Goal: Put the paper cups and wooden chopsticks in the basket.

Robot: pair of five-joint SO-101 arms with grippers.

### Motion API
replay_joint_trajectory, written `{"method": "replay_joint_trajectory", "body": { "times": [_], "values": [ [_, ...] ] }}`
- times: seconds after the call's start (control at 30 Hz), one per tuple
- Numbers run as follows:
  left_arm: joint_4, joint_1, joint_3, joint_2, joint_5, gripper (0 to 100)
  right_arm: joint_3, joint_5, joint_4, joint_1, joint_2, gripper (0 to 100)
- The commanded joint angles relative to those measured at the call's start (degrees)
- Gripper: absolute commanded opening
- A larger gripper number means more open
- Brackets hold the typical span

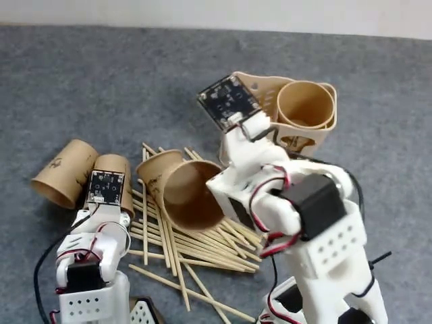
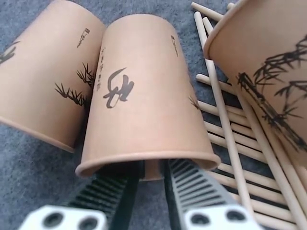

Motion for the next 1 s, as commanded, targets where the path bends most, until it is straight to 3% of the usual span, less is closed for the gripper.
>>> {"method": "replay_joint_trajectory", "body": {
  "times": [0.0,0.17,0.57,0.83,0.97],
  "values": [
    [-1.0,-0.7,-0.4,-0.5,0.1,7,-6.7,-1.7,0.7,0.8,-1.7,0.5],
    [-1.0,-0.7,-0.4,-0.5,0.1,7,-12.2,-1.7,0.7,1.9,-1.8,0.5],
    [-1.0,-0.7,-0.3,-0.5,0.1,7,-22.9,-1.6,-0.1,20.4,-1.2,0.5],
    [-1.0,-0.7,-0.3,-0.5,0.1,7,-22.5,-1.5,-6.5,35.2,-1.1,0.5],
    [-1.0,-0.7,-0.3,-0.5,0.1,7,-20.2,-1.5,-7.4,38.0,-0.2,0.5]
  ]
}}
